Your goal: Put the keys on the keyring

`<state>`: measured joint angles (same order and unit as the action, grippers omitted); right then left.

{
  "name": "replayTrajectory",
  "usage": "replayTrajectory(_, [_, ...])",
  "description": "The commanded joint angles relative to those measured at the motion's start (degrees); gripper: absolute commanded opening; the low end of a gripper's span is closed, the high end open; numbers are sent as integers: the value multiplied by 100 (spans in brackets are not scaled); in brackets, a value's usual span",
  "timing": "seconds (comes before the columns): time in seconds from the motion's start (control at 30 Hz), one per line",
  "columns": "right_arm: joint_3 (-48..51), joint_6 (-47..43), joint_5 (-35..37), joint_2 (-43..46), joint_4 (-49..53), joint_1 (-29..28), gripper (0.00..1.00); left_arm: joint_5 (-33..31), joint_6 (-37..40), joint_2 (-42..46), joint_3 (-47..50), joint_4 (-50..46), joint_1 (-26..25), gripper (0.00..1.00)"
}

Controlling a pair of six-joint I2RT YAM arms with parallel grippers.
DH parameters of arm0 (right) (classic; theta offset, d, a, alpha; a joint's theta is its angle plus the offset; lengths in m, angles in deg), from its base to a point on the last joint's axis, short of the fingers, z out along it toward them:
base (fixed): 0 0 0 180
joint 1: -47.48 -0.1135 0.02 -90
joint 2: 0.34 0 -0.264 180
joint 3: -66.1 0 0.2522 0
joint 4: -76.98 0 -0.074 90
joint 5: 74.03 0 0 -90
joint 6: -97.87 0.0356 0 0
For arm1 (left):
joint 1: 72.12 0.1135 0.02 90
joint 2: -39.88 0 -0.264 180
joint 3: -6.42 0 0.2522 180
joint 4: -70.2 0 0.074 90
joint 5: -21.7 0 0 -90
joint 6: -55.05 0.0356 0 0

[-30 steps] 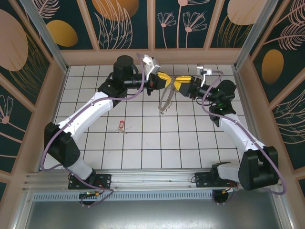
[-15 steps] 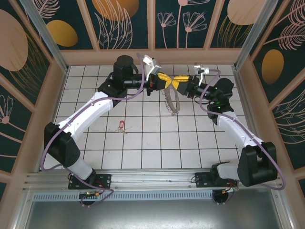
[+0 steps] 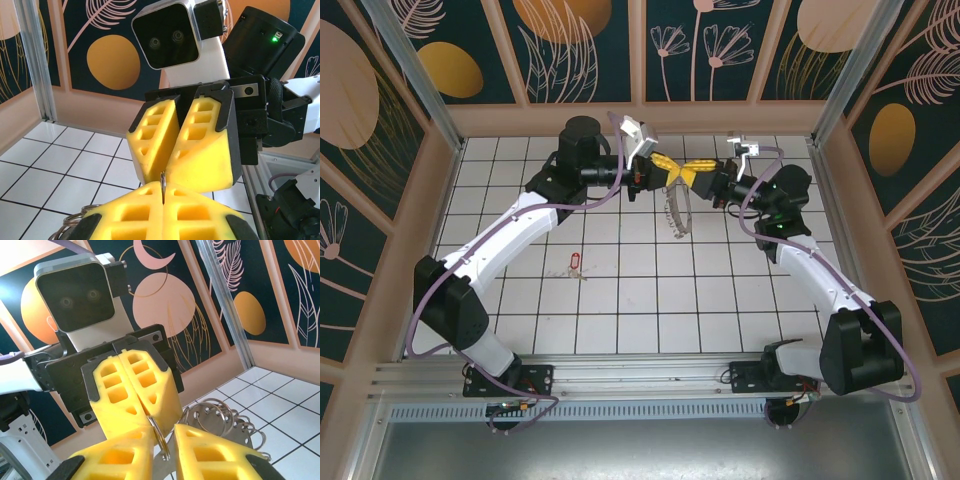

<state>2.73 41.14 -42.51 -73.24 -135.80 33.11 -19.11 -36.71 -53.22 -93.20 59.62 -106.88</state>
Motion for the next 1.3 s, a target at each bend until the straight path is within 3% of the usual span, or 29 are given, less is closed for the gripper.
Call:
replayTrajectory(0.0, [-189, -137, -116, 83, -246, -46, 14, 245, -82, -32, -192, 243, 30, 0])
replayTrajectory(0.2, [-178, -146, -196, 70, -276, -50, 0, 285, -129, -90, -230, 252, 29, 0])
replayTrajectory(0.4, [-105, -172, -118, 100, -323, -46, 0, 239, -269, -78, -212, 378, 31, 1])
replayTrajectory(0.5, [9, -113, 61, 140, -481, 23, 0, -164, -492, 11, -101, 583, 25, 36])
replayTrajectory(0.6, [95, 128, 65, 127, -842, 146, 0, -971, -872, 243, 201, 1029, 22, 61])
replayTrajectory(0.73, [131, 248, 99, 152, -1094, 192, 0, -2022, -1519, 585, 700, 1709, 36, 81])
replayTrajectory(0.8, [140, 266, 137, 175, -1180, 206, 0, -2232, -1929, 666, 861, 1968, 33, 84])
replayTrajectory(0.97, [162, 400, 294, 206, -1576, 199, 0, -1790, -3004, 643, 1221, 2899, 39, 82])
replayTrajectory(1.07, [194, 613, 504, 182, -1935, 206, 0, -1342, -3656, 526, 1375, 3601, 31, 74])
replayTrajectory(1.27, [319, 1213, 964, 62, -2990, 166, 0, -1030, -4370, 348, 1623, 4614, 39, 59])
